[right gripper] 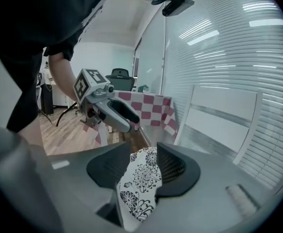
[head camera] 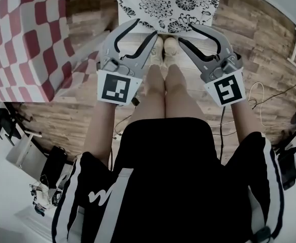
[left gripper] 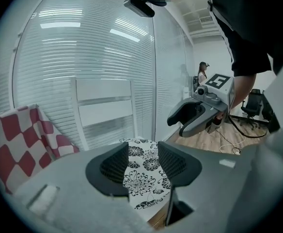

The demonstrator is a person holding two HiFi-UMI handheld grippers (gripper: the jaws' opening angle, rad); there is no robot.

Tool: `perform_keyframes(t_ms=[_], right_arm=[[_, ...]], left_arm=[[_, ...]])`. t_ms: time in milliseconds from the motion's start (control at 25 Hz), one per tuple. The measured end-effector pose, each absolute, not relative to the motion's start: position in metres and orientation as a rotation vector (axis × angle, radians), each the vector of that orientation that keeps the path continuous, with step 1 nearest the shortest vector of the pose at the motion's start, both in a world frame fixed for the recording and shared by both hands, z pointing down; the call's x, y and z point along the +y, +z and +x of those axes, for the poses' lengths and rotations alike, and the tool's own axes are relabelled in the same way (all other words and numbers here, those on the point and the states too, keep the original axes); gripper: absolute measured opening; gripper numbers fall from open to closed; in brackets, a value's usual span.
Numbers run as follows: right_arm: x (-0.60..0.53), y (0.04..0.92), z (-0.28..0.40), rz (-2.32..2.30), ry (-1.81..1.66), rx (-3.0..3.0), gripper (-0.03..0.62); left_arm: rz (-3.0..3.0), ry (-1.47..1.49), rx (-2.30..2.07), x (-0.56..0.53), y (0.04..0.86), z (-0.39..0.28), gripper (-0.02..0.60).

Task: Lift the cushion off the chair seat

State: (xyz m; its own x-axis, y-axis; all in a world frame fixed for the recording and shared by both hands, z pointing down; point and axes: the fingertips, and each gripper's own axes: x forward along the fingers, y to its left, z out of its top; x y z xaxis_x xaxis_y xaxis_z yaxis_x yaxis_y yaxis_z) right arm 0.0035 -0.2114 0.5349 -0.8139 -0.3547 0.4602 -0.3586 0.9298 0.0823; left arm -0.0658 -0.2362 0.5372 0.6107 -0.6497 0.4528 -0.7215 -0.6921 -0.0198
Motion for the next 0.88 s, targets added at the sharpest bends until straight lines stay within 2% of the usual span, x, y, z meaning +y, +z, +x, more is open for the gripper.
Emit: perform_keyframes(t_ms=[600,880], right_arm=[[-0.196,0.61,-0.003,0.364,0.032,-2.533,0.169],[-0.188,0.656,0.003,0.314,0.003,-2.417,0.17]], left_arm=[[2.645,0.837,-0.931,-0.205,0.629,-0.049,0.21],[2.657,1.034,-0.802,-0.192,0.676,-0.05,0.22]])
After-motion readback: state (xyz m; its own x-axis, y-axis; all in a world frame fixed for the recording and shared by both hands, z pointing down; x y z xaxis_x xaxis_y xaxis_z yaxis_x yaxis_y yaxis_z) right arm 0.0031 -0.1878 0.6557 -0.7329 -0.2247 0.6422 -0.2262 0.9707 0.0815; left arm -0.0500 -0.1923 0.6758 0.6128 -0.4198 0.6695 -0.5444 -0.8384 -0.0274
